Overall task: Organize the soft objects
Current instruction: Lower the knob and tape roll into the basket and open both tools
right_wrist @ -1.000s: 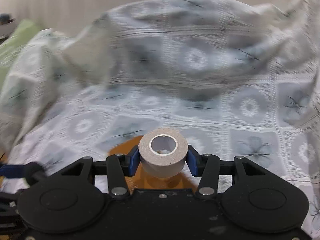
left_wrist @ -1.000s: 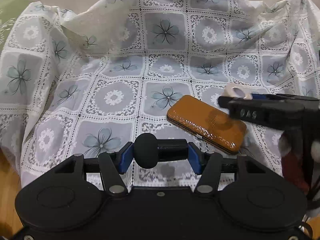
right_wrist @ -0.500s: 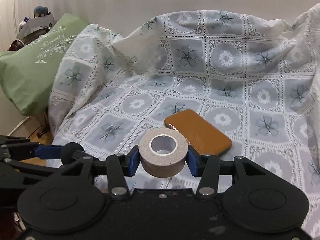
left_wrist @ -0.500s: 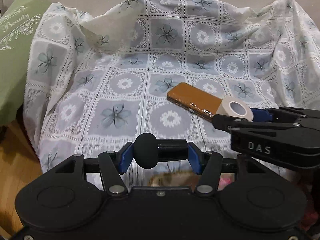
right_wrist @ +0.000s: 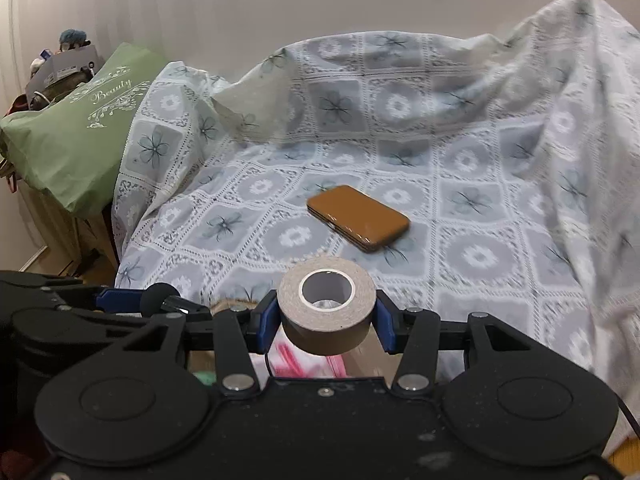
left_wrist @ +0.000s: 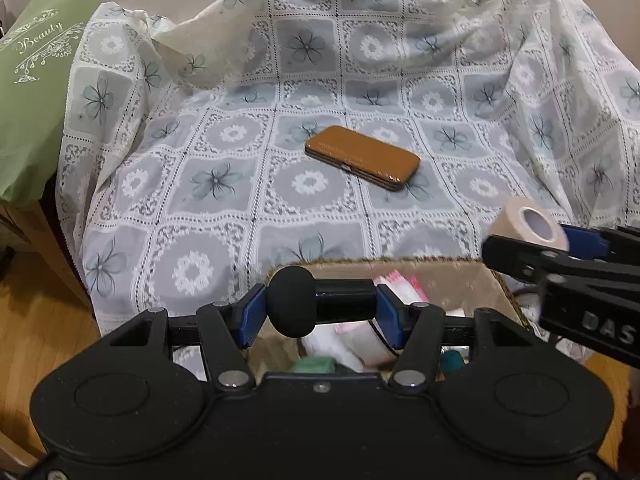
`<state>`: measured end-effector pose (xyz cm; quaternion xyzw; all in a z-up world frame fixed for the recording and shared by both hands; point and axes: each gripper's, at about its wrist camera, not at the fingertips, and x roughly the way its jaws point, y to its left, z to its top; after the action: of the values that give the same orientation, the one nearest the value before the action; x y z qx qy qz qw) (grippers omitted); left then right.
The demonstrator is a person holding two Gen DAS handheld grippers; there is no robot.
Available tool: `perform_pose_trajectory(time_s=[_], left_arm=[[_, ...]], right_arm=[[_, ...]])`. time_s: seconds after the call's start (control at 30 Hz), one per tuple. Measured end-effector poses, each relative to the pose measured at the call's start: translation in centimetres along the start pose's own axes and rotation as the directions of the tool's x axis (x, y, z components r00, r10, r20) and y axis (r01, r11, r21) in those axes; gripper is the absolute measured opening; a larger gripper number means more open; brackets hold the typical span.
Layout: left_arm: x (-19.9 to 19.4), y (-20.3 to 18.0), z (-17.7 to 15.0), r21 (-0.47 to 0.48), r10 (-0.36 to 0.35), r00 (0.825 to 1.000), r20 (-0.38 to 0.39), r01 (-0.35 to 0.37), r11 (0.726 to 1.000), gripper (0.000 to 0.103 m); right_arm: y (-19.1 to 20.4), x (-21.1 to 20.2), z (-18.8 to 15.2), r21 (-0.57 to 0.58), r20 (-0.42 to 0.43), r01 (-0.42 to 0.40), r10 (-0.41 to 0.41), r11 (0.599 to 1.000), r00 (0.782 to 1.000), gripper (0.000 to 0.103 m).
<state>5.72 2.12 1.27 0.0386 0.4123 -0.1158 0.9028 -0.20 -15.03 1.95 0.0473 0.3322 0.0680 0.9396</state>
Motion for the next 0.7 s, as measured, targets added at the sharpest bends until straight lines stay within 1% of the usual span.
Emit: perform_pose_trajectory(time_s=[0.13,0.2,0.33,0.4,0.57,0.7], left_arm=[[-1.0,-0.8,-0.7,0.016,0.009,1.0,0.008,-0.009,1.0,0.055],[-1.7,-1.2,-1.0,0.023,0.015,1.0,0.019,-0.016,1.0,0.055],[-2.6,-1.7,-1.5,0.023,0.006,0.999,0.036,-0.007,1.0,0.055],[-2.8,-1.8,-1.7,0.017,-0.012,0.999,0.033,0.012,1.0,0.055],[-2.3,-2.4,-1.9,0.01,-0.063,0.998,0.009,0.063,0.998,0.055],[-1.8,-2.6,-1.6,0.01,-0.061,0.998,0.004,0.061,0.998,0.055]], right_arm=[[-0.4,-2.6,-1.3,0.017,0.01,0.035,-0.035,0.999,0.999,0.048],[-0.8,-3.6,-1.8,0.038,0.008,0.04,-0.041,0.998,0.999,0.048],[-1.2,-5.5,-2.3,0.076,0.02,0.053,-0.054,0.996,0.998,0.048],[-1.4,-6.4,-2.6,0.094,0.025,0.054,-0.056,0.994,0.998,0.048],[-1.9,-7.0,-3.0,0.13,0.021,0.049,-0.052,0.99,0.998,0.048],[-2.0,-6.4,-3.3,0.144,-0.01,0.056,-0.055,0.988,0.998,0.048]])
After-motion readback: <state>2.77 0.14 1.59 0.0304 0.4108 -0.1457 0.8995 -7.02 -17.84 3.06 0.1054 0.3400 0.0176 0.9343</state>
